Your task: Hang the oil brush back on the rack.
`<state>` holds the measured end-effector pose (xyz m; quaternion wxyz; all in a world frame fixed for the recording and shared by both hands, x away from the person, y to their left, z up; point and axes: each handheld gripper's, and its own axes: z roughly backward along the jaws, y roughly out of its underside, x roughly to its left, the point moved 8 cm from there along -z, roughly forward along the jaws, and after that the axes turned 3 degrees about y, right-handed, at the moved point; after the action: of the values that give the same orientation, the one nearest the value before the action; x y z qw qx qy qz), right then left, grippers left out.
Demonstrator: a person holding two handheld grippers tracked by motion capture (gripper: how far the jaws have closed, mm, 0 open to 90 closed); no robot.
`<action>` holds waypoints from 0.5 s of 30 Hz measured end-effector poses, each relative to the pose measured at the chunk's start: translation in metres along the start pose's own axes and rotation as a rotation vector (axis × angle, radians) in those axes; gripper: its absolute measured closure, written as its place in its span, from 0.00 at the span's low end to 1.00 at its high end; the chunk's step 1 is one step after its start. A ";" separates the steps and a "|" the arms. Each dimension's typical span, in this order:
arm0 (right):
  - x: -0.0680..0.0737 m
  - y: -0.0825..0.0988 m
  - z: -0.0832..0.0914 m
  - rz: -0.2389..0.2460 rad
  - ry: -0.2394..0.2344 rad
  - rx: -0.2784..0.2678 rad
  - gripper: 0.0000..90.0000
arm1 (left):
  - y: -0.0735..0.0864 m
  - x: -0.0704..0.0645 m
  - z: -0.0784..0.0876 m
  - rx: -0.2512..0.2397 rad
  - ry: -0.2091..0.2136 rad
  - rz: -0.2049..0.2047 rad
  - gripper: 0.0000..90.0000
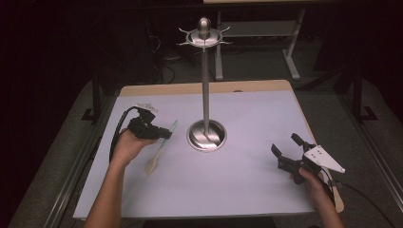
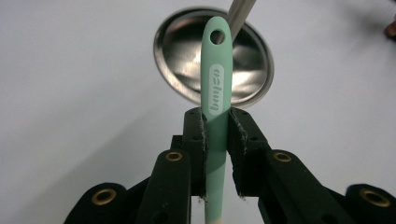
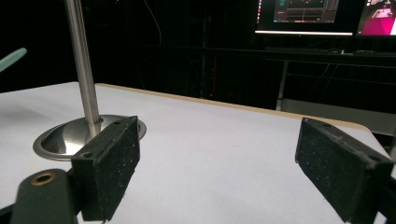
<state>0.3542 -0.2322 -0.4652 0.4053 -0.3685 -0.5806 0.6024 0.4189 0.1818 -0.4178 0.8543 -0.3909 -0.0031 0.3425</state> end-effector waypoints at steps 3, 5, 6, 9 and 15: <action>0.000 0.000 0.000 0.001 -0.001 -0.001 0.15 | -0.004 -0.001 0.009 -0.064 0.013 -0.012 0.86; 0.000 0.000 0.000 0.001 -0.001 -0.001 0.15 | -0.007 -0.002 0.014 -0.094 0.021 -0.023 0.86; 0.000 0.000 0.000 0.000 0.000 -0.001 0.15 | -0.008 -0.004 0.016 -0.110 0.026 -0.024 0.86; 0.000 0.000 0.000 0.001 -0.001 0.000 0.15 | -0.010 -0.004 0.019 -0.142 0.034 -0.035 0.86; 0.000 0.000 0.000 0.000 -0.001 0.000 0.15 | -0.016 -0.008 0.029 -0.219 0.060 -0.060 0.86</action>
<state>0.3542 -0.2322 -0.4652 0.4051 -0.3685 -0.5807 0.6024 0.4146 0.1891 -0.3853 0.8160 -0.4917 -0.0267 0.3026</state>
